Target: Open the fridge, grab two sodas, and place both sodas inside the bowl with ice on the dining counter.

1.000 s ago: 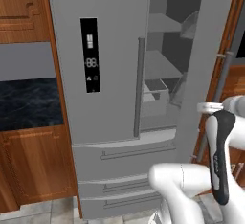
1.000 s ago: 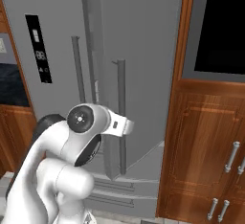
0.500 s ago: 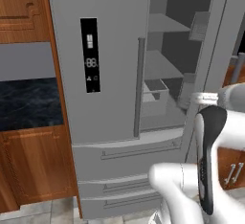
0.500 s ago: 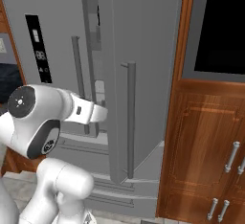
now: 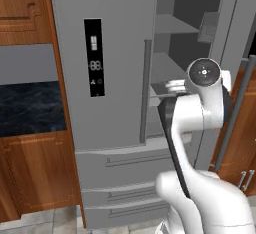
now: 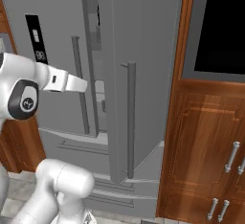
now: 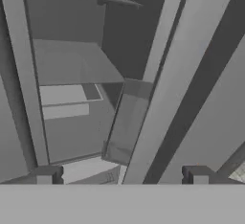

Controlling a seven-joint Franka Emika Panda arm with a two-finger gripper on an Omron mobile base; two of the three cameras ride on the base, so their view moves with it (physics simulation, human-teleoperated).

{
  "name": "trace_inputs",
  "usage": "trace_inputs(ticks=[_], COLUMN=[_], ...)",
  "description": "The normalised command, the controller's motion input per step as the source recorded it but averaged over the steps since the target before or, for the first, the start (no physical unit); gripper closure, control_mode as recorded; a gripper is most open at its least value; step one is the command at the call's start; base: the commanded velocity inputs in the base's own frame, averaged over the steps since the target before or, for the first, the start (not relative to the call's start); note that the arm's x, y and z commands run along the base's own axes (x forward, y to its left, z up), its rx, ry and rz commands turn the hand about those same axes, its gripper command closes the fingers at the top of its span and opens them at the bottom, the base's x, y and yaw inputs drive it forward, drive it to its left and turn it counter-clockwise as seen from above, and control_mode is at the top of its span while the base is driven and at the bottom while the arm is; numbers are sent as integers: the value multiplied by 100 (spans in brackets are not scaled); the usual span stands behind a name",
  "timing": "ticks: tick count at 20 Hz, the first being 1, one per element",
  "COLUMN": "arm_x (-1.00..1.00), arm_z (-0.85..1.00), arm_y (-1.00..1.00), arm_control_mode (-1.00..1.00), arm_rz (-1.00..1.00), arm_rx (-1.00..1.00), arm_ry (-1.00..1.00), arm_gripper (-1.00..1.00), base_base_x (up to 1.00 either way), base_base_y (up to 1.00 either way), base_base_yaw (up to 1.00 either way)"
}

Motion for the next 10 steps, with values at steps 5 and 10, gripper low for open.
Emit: trace_inputs(ticks=[5, 10], arm_x=[89, 93], arm_z=[-1, -13], arm_y=[2, 0], arm_control_mode=[-100, -100], arm_rz=[-3, 0], arm_rx=[-15, -11], arm_ry=[15, 15], arm_gripper=[-100, -100], base_base_x=[0, 0], base_base_y=[0, 0], base_base_yaw=[0, 0])
